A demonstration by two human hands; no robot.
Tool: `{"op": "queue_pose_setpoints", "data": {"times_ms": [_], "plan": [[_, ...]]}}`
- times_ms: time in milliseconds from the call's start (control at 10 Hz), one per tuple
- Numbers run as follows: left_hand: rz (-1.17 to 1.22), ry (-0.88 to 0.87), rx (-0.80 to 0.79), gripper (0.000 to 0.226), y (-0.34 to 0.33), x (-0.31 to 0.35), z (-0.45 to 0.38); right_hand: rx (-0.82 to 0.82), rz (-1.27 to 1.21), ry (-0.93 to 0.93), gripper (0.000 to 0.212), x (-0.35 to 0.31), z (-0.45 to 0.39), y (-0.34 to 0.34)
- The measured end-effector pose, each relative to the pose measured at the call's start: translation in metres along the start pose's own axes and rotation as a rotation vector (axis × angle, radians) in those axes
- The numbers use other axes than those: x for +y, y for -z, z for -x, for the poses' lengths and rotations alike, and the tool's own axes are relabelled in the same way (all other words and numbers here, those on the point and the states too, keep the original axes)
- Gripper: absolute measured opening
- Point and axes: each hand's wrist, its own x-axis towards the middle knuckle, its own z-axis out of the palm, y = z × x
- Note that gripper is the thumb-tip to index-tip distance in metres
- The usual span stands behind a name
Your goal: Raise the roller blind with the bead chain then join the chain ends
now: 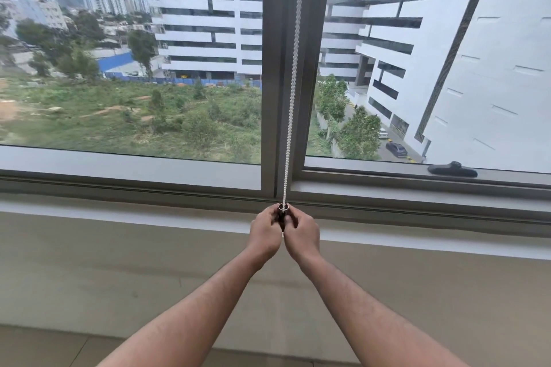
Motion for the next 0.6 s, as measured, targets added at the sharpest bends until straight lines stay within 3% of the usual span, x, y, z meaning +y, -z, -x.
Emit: {"op": "queue_pose_setpoints", "data": {"times_ms": [500,600], "plan": [[0.029,0.017,0.052,0.047,-0.008,0.004,0.034,-0.140,0.029,0.071,0.035,0.004,0.011,0.016],[-0.089,0.047,0.068,0.056,-0.004,0.000,0.043,-0.139,0.022,0.062,0.034,0.002,0.019,0.022]]}}
